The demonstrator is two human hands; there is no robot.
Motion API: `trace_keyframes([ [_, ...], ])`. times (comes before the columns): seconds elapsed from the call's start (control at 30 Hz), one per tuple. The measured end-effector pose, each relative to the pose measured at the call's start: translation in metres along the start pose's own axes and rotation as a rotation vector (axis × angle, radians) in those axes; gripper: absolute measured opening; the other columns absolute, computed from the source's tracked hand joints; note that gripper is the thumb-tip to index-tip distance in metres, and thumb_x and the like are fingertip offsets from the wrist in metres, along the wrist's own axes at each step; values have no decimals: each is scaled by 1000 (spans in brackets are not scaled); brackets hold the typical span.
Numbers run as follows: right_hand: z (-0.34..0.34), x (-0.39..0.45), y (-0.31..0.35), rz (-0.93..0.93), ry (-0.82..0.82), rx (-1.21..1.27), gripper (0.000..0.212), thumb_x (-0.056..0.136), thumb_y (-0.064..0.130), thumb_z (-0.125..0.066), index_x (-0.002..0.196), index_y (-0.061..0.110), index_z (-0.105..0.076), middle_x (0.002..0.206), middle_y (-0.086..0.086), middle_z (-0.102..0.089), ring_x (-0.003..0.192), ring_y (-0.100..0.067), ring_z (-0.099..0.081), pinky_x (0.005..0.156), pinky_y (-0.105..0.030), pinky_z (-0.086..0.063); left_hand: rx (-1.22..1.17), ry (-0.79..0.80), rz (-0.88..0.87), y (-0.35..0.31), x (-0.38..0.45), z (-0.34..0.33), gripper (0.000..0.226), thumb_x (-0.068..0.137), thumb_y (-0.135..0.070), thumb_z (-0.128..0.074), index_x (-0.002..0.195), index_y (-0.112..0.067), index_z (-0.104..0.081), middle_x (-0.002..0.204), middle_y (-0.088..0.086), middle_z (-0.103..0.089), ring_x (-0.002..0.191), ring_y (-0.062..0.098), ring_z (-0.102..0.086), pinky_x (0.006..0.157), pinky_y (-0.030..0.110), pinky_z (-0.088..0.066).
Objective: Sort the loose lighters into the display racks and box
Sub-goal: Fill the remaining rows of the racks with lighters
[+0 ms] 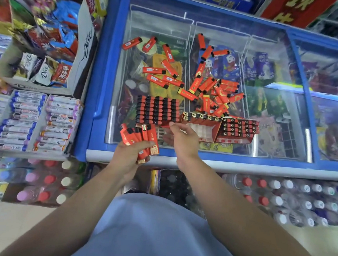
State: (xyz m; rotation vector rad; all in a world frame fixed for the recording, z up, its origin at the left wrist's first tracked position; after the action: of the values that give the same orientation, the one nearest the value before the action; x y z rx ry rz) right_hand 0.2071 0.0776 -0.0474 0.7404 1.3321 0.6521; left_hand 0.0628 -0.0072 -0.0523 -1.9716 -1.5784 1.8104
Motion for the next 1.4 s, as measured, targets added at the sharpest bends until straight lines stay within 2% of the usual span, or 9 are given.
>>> trace_keyframes([
  [0.3,-5,-2,2,-4,49,-6,3,98,17,-67,98,14,-68,93,-10,-77,72,-22,-72,72,-33,-64,54,8,-67,-4,-6,1,27,81,0,-79,104,-10,-69,89,9,-73,72,18,-66,59,29,-53],
  [0.53,-7,1,13,16,43,-183,32,85,35,-82,83,10,-63,72,-3,-70,60,-17,-64,79,-43,-61,124,17,-116,-8,-11,-1,22,79,-1,-82,97,-11,-72,85,11,-71,74,22,-64,60,31,-53],
  [0.63,-7,-8,21,80,218,-334,41,82,55,-78,84,15,-71,73,3,-67,68,-16,-59,72,-38,-54,144,24,-121,-9,-9,-4,23,79,0,-81,98,-8,-71,84,11,-72,73,23,-64,61,32,-53],
  [0.77,-2,-20,27,139,426,-471,21,91,28,-77,98,9,-72,70,3,-65,60,-10,-56,55,-22,-48,186,19,-105,-5,-4,-7,27,76,-2,-84,100,-3,-71,83,15,-70,70,25,-62,57,30,-53],
  [0.97,33,-4,61,316,196,-740,15,95,21,-71,104,19,-60,94,5,-72,70,-3,-71,75,-27,-58,126,-66,-70,-1,4,5,22,78,-3,-84,94,-6,-70,79,12,-71,76,25,-67,63,34,-52],
  [1.03,31,-5,70,475,160,-883,14,96,22,-70,101,23,-57,89,14,-67,66,6,-65,69,-17,-51,130,-59,-67,-1,5,8,23,78,-5,-84,95,-9,-70,81,11,-72,78,24,-69,63,34,-53],
  [1.1,24,-4,68,568,158,-965,16,97,21,-69,97,27,-54,85,13,-65,64,3,-64,65,-22,-51,141,-52,-60,-1,4,11,25,79,-6,-85,98,-10,-70,84,10,-74,81,24,-70,64,34,-54],
  [1.2,19,3,55,656,146,-1032,16,94,18,-73,93,26,-59,75,12,-65,57,1,-59,60,-25,-46,132,-61,-62,-3,3,12,25,78,-8,-85,98,-10,-70,87,12,-74,80,24,-70,66,35,-55],
  [1.4,16,4,53,828,75,-1079,24,95,18,-71,119,16,-75,104,1,-73,72,-11,-60,75,-22,-50,150,-11,-82,-6,-2,6,24,78,-7,-85,97,-9,-70,84,10,-74,78,22,-72,62,32,-56],
])
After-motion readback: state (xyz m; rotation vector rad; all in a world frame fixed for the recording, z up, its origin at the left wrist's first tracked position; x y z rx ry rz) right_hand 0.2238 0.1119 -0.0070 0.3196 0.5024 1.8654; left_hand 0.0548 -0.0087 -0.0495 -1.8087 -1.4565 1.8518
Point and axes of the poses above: each hand's wrist, its own x-axis towards the middle knuckle, its own z-axis out of the back of the hand, y = z × x, the point moved 6 cm from there along x, towards the middle knuckle
